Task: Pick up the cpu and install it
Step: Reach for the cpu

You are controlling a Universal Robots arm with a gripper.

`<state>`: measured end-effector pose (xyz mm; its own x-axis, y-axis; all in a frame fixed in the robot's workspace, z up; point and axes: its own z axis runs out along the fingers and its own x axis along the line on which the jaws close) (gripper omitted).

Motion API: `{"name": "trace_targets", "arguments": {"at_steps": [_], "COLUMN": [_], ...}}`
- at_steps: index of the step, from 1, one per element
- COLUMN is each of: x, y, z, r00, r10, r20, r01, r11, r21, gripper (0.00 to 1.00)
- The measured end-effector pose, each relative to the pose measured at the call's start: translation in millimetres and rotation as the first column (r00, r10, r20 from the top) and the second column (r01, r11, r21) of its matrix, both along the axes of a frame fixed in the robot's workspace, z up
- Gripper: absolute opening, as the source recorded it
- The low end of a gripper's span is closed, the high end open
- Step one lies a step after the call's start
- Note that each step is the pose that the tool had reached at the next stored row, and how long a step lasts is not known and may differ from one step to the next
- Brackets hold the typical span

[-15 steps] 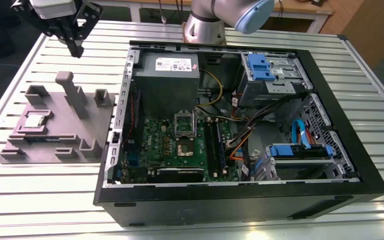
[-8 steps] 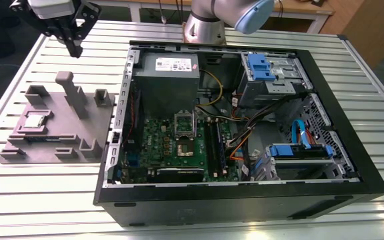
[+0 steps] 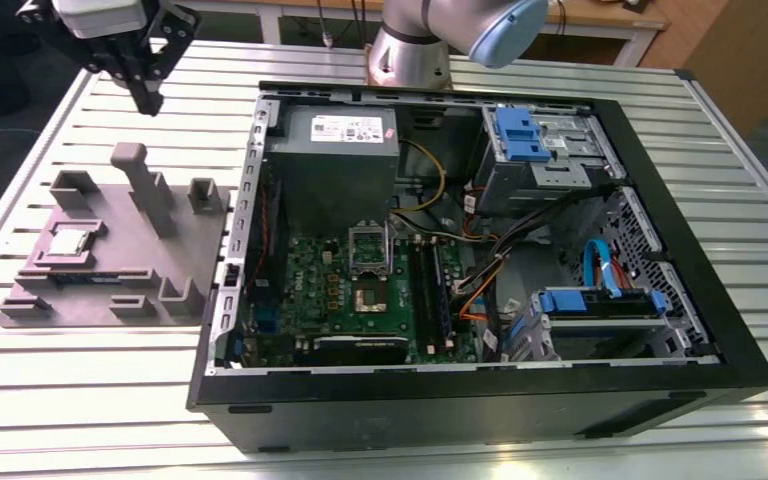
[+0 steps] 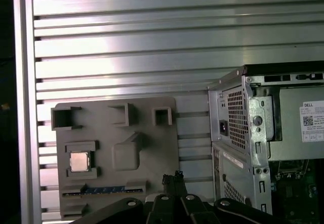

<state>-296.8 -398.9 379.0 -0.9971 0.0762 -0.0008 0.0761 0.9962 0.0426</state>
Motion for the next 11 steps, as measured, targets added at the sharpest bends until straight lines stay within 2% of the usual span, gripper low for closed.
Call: {"name": "trace_targets", "arguments": {"at_steps": [11], "x": [-2.3], "y": [0.0], "z": [-0.3], "r00": [1.0000], "r10": [0.000], "r20": [-0.0007], "r01": [0.000], "r11": [1.0000], "r21": [0.0000], "gripper": [0.10]}}
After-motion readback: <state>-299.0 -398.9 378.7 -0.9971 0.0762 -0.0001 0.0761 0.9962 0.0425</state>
